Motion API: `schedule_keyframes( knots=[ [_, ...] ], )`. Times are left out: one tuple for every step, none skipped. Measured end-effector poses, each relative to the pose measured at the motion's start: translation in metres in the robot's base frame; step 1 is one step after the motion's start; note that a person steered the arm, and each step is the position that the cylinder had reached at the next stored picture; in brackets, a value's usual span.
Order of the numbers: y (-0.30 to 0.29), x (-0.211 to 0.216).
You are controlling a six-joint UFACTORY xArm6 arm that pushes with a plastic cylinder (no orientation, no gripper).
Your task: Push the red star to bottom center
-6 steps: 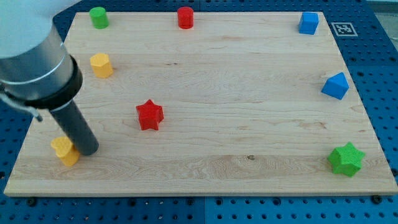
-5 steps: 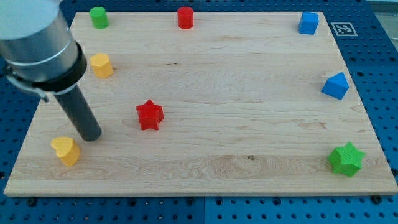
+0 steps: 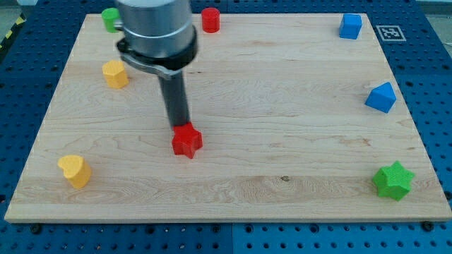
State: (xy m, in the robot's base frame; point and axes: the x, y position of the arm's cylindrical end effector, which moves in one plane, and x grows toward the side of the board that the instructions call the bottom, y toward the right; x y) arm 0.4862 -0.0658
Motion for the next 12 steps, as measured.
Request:
schedule_keyframes(
  knots=[
    [0.018,0.009],
    [0.009,0.008],
    [-0.013,0.013],
    [-0.013,0.039],
    [-0.013,0.05],
    [-0.026,0.05],
    [-0.027,0.06],
    [-0.026,0.073],
    [-0.012,0.073],
    [0.017,0.076],
    [0.05,0.081],
    [0.071,0.085]
  ],
)
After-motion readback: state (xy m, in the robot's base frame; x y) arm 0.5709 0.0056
